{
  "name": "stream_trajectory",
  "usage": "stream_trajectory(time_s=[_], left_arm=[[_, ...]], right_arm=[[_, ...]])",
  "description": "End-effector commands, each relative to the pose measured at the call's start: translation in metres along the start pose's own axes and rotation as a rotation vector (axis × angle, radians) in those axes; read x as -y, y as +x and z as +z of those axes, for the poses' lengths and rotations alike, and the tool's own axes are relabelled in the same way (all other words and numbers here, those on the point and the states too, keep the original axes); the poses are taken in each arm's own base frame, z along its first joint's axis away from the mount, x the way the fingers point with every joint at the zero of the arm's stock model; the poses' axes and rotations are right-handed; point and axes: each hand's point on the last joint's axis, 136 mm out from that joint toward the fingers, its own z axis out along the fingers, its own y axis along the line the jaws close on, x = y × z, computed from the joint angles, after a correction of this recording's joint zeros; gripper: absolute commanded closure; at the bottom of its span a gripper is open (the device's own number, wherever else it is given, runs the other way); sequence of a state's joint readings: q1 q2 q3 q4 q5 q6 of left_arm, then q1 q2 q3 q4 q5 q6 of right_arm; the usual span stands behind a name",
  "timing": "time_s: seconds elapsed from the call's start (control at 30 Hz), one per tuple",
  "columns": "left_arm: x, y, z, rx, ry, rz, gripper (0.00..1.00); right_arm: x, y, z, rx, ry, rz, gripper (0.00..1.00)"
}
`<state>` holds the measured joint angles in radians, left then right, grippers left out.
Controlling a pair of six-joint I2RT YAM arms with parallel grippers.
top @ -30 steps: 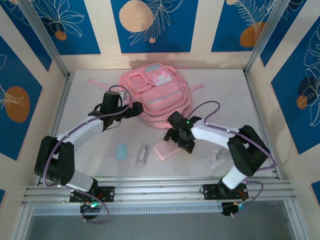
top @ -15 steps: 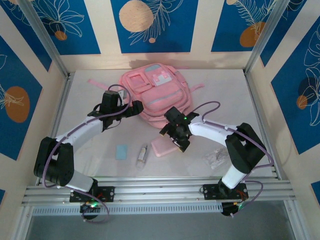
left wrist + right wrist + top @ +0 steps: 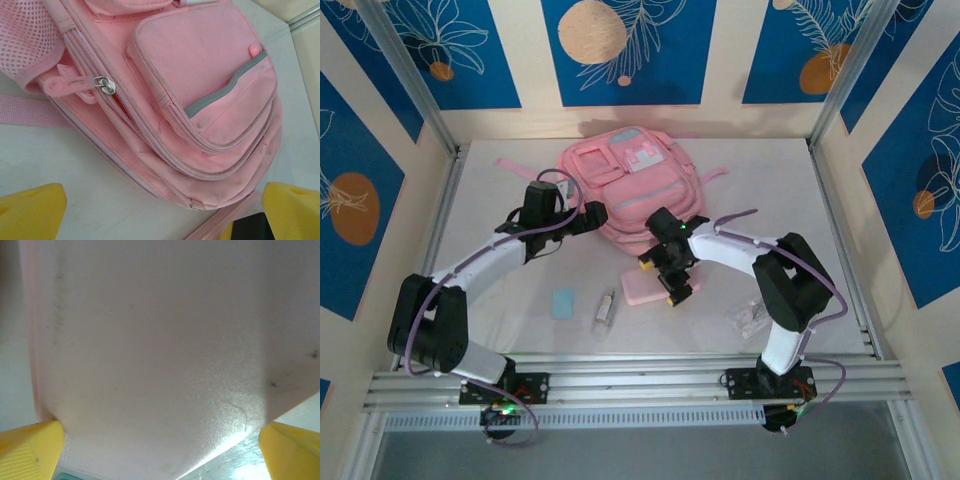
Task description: Pack the student bag
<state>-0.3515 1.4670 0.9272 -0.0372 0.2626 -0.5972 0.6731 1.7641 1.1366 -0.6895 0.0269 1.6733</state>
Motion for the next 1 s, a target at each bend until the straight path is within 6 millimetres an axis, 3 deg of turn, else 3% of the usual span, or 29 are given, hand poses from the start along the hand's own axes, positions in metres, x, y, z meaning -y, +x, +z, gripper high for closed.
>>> stream_trajectory(time_s=[0.0,0.2,0.37,0.63,0.73,0.97], left_arm=[[0.006,0.001,-0.001,-0.008,0.030,-0.005,0.00],[0.008,0.001,-0.002,-0.007,0.037,-0.008,0.00],[0.011,0.001,-0.003,-0.013,0.049,-0.012,0.00],[0.016,0.003,-0.003,-0.029,0.070,-0.028,0.00],[0.020,0.007,-0.002,-0.042,0.082,-0.026,0.00],[0.036,0.026,0.004,-0.103,0.129,0.009,0.00]], right_arm=[[0.015,-0.017,-0.002,0.033,0.077,0.138,0.00],[0.016,-0.042,0.000,0.072,0.061,0.096,0.01],[0.032,-0.060,0.000,0.114,0.090,0.012,0.00],[0.046,-0.103,-0.021,0.182,0.098,-0.095,0.00],[0.034,-0.109,-0.033,0.195,0.044,-0.187,0.01],[0.045,-0.103,-0.049,0.168,-0.044,-0.216,0.00]])
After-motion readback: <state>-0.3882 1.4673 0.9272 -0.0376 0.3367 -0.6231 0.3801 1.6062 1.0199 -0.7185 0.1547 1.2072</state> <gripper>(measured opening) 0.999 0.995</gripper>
